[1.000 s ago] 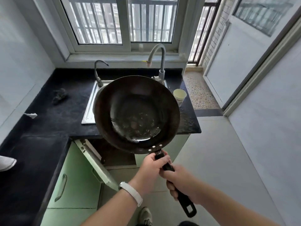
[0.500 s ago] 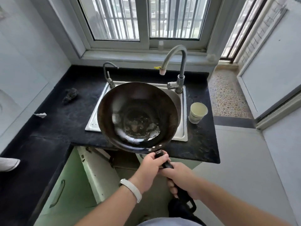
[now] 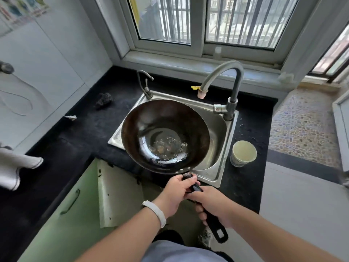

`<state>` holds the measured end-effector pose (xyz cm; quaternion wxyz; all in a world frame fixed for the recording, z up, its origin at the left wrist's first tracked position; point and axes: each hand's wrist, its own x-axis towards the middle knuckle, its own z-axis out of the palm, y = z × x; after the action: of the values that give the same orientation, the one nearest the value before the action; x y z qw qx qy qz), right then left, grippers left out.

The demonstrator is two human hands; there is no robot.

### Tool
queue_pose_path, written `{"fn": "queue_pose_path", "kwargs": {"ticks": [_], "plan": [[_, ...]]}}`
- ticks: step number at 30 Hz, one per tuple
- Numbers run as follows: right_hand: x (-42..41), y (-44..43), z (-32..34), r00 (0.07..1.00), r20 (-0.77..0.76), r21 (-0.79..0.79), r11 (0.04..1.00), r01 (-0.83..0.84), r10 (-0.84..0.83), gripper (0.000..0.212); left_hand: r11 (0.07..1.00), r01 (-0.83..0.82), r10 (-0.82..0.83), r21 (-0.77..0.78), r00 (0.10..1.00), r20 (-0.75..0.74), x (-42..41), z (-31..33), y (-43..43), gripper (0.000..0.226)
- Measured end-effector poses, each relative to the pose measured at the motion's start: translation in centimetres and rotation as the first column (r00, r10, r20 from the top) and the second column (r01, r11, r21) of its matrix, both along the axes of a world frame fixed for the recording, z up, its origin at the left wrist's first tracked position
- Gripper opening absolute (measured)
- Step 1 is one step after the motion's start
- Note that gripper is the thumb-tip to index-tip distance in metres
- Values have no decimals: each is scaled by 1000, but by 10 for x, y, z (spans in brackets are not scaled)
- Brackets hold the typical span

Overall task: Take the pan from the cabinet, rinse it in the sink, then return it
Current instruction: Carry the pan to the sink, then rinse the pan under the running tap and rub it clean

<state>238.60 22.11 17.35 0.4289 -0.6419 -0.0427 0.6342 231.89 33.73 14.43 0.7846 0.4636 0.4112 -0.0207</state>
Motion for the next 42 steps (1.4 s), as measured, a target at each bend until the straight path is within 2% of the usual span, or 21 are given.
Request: {"fn": "queue_pose_path", "kwargs": {"ticks": [5,10,12,14,15,16,18,21,23,25,27,31,34,38,42], "plan": [[16,1,6,1000,-15,18,1000,-3,4,9,999,-34,34,-9,999,11,14,3,0,5],[27,3,6,1000,-8,24,1000,-13,13,8,1000,2,-2,22,1000,7,23,2,3,11],[32,6,5,1000,-7,21,1000,-15,15,10,997,25,-25,74,1000,0,25,-1,6,22],[37,8,2,1000,-12,12,1000,-17,18,9,983,81,-81,167,997,-9,25,-6,10,44],[39,9,-1,1000,-12,7,1000,-15,16,8,971,120,-121,209,993,-8,24,-9,13,46],[41,10,-5,1000,-10,0,1000,-14,14,8,951,166,-169,260,986,-13,22,-13,16,40],[43,11,-12,1000,3,-16,1000,-13,13,9,891,266,-272,368,962,-35,19,-19,23,26],[46,13,-19,1000,13,-34,999,-11,11,12,763,366,-353,533,926,-131,14,-20,36,32],[49,15,-21,1000,15,-44,999,-5,6,16,699,360,-325,619,930,-173,11,-15,48,24],[51,17,-21,1000,21,-53,999,0,1,17,681,321,-309,658,941,-138,12,-4,63,10],[52,19,-21,1000,28,-68,998,4,-2,17,643,295,-317,706,943,-106,19,6,83,7],[53,22,-21,999,37,-110,994,13,-9,19,475,286,-349,832,929,-120,62,21,130,4],[51,22,-23,999,28,-144,989,33,-29,19,351,357,-425,866,885,-192,112,23,162,9],[50,21,-27,1000,14,-158,987,29,-27,17,183,505,-556,844,761,-335,177,21,184,22],[47,23,-29,999,19,-176,984,39,-36,16,139,573,-636,807,677,-371,228,19,179,25]]}}
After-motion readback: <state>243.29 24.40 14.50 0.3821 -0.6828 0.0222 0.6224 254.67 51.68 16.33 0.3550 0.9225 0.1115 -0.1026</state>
